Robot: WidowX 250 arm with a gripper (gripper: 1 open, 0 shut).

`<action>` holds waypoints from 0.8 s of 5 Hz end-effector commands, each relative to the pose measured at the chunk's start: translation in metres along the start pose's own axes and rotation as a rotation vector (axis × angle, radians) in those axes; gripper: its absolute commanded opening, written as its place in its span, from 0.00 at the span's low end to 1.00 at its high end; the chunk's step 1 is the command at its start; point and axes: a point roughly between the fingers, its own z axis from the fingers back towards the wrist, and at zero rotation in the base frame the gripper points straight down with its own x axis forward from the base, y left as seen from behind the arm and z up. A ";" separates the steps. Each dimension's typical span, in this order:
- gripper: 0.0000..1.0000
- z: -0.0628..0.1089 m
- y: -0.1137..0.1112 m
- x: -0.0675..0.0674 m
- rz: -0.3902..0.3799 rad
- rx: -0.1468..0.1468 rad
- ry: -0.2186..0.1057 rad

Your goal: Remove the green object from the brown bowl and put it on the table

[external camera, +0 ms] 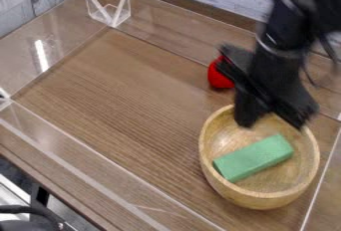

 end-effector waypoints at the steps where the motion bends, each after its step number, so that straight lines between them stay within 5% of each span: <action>1: 1.00 -0.010 0.003 -0.003 -0.014 -0.011 -0.020; 2: 0.00 -0.019 -0.003 -0.002 -0.055 -0.017 -0.018; 4: 0.00 -0.018 0.002 -0.005 -0.074 -0.017 -0.022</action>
